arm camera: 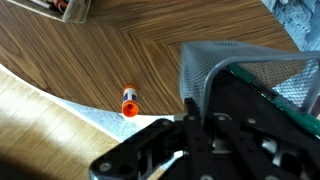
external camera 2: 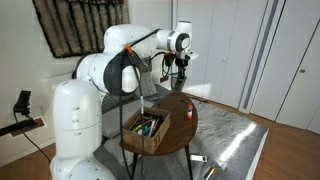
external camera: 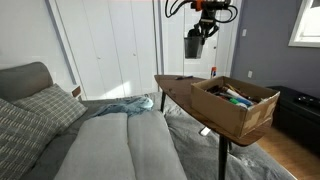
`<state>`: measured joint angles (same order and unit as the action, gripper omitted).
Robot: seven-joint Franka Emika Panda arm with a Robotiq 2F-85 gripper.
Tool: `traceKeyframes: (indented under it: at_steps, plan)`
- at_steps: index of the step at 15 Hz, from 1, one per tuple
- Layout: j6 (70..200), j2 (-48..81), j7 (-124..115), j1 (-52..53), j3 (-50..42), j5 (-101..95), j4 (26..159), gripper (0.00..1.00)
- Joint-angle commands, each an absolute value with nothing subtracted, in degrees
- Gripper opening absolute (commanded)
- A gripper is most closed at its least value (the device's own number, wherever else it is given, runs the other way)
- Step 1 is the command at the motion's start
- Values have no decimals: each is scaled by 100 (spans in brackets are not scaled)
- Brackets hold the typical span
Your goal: Slide the cardboard box to the right, remove the desktop pen and pencil basket from the cardboard basket and place it on the table
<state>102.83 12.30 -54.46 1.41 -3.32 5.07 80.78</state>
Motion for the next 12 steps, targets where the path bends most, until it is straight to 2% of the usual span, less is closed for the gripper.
traceKeyframes:
  at_steps: [1,2,7,12]
  plan:
    - [10259,1246,-5449,111,-311,500,8037,5]
    - [10259,1246,-5449,107,-316,499,8031,1]
    - [9699,2172,-5076,399,-187,-9,7085,1]
    - [9712,2760,-4949,780,-326,-1194,6397,1]
